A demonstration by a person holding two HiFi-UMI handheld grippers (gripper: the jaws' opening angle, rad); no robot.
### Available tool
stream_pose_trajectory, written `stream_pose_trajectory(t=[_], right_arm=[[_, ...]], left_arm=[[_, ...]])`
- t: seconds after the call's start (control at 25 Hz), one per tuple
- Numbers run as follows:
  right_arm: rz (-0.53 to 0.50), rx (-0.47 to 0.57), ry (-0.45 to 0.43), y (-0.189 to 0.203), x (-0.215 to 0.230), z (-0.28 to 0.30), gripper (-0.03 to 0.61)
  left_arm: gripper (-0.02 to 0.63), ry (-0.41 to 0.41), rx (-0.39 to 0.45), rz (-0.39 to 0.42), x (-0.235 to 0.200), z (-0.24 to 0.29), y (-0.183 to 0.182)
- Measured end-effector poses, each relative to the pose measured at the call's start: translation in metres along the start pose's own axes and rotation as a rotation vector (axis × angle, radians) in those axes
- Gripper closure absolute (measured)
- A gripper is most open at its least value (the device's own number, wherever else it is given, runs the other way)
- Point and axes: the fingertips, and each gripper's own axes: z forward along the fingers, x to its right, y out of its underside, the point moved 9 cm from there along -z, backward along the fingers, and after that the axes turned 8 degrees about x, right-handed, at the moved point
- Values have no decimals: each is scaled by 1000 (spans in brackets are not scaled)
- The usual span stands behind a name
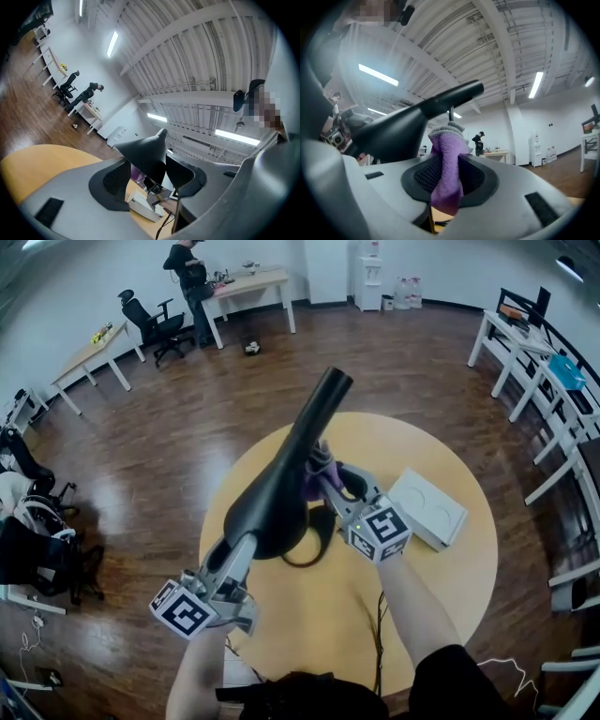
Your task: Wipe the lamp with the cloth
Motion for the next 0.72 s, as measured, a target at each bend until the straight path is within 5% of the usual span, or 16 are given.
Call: stream_pose_trajectory(t=[0.72], right_arm=[[21,-350,61,129,8,-23,482]], left_arm=[[383,26,5,-45,10,-3,0]])
